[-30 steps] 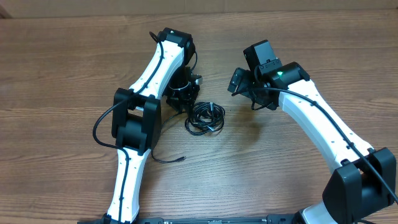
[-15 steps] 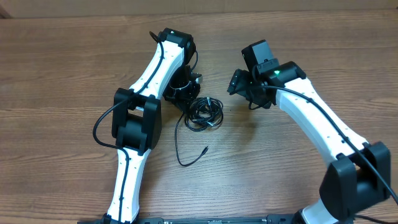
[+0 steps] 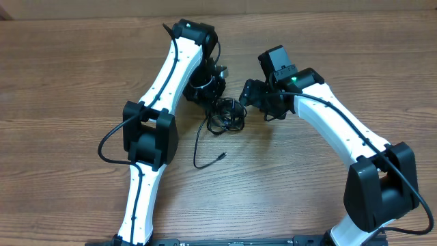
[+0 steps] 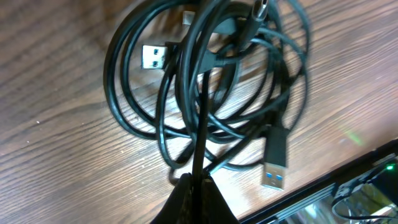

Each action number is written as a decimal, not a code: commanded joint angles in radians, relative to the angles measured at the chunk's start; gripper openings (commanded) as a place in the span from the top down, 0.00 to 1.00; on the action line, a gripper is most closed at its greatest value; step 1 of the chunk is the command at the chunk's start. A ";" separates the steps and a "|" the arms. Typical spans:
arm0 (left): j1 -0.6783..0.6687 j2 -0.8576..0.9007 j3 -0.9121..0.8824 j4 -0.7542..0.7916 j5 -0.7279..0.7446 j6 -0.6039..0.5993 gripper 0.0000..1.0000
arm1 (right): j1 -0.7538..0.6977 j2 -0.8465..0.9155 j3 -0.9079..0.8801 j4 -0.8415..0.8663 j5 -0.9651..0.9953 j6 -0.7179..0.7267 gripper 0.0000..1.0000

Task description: Untangle cables

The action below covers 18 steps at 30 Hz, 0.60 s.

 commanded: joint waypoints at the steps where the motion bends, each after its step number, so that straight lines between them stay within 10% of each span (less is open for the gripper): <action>1: -0.007 -0.079 0.064 -0.003 0.054 -0.037 0.96 | 0.007 -0.004 -0.036 0.022 -0.016 -0.014 0.16; 18: -0.007 -0.103 0.203 -0.003 0.234 -0.037 0.96 | 0.019 0.060 -0.078 0.106 0.020 -0.014 0.18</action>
